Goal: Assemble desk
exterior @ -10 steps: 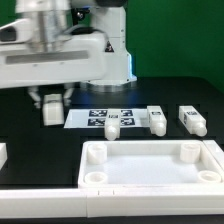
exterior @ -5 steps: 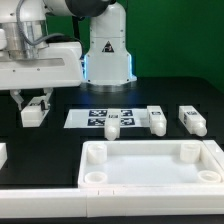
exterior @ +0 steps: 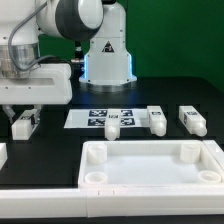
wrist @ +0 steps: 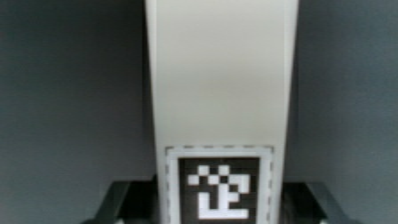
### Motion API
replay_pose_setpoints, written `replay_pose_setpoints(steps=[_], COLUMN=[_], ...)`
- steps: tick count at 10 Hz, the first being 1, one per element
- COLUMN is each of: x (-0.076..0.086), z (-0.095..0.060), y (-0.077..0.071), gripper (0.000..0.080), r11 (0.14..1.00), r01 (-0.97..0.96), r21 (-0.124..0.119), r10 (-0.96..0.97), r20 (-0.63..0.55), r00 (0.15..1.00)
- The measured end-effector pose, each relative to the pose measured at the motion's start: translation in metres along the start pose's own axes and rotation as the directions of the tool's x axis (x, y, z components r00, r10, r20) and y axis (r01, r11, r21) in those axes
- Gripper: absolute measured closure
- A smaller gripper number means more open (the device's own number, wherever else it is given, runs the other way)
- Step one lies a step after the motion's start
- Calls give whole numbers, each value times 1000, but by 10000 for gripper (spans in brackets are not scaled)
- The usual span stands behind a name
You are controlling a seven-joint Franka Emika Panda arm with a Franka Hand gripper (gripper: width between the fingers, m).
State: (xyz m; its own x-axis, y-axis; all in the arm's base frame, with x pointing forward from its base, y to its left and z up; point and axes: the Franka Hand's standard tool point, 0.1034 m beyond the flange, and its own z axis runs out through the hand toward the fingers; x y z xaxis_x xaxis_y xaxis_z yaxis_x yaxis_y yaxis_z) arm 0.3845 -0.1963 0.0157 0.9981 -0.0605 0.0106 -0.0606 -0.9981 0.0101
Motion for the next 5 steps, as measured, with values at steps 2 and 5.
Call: replay_pose_setpoints(steps=[2, 5], x=[0, 22], z=[0, -29], y=[0, -19], gripper=[436, 181], r11=[1000, 998], r01=[0, 37], r21=[0, 52], r10=[0, -37], r20=[0, 11], r00=[1000, 999])
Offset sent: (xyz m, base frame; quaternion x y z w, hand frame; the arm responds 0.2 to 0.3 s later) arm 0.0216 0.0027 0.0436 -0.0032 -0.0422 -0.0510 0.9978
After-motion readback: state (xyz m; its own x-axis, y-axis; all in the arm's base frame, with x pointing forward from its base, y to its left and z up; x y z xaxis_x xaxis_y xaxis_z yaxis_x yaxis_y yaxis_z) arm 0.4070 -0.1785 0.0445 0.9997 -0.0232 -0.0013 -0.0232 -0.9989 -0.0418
